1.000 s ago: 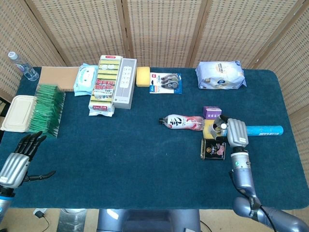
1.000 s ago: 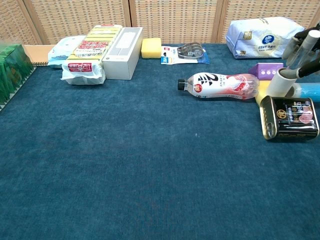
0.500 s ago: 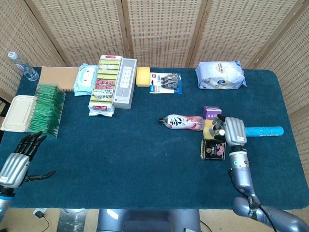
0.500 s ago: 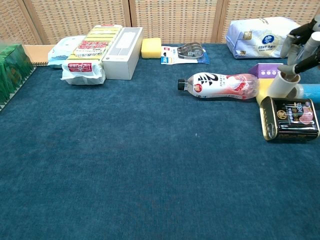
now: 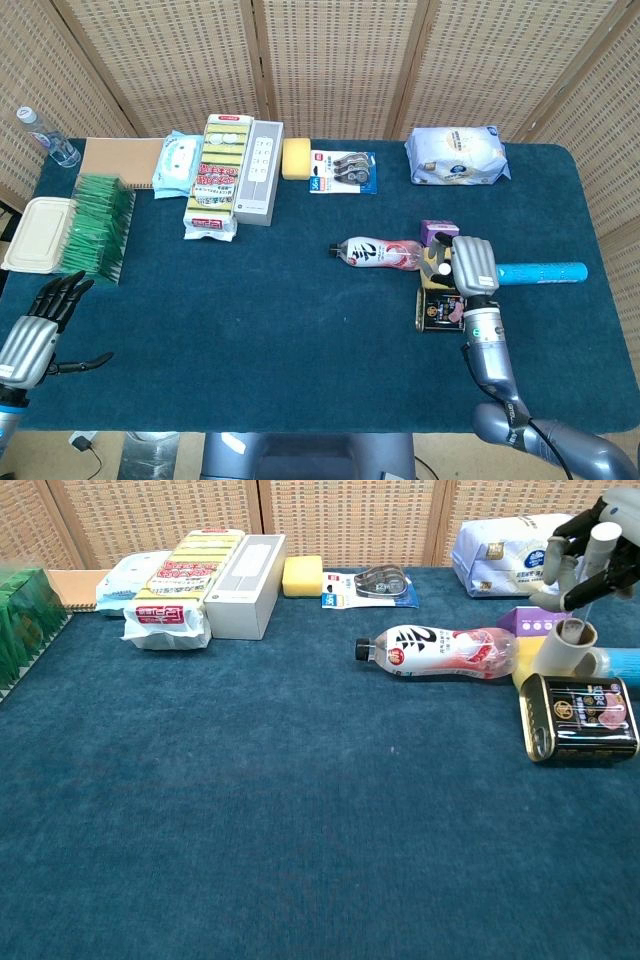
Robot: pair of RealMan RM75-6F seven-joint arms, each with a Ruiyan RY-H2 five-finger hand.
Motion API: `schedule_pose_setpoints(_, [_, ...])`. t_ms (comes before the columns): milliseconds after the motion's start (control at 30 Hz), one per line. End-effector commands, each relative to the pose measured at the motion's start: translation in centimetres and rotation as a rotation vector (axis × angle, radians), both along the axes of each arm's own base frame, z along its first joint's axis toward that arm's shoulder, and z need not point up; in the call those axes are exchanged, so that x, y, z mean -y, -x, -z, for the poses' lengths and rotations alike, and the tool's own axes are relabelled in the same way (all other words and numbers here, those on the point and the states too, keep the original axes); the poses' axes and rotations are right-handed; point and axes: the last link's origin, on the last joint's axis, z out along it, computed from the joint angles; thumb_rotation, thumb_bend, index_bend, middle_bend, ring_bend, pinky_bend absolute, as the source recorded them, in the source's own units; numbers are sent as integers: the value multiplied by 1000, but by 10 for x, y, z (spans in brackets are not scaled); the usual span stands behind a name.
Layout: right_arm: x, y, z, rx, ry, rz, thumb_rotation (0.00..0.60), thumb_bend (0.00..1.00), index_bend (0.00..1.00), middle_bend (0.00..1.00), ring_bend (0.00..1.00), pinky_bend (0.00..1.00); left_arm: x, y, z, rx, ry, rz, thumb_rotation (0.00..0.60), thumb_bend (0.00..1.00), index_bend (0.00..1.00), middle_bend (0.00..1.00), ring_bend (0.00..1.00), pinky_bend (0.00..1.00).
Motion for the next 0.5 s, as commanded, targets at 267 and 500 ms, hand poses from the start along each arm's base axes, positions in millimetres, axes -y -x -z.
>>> schedule_pose_setpoints(267, [5, -17, 1, 4, 16, -41, 600, 340, 690, 770, 864, 857, 0, 1, 0, 3, 0, -1, 388, 0, 0, 0, 0, 32])
schedule_pose_setpoints(500, [15, -33, 0, 34, 25, -60, 600, 343, 724, 808, 902, 888, 0, 1, 0, 4, 0, 1, 385, 0, 0, 0, 0, 32])
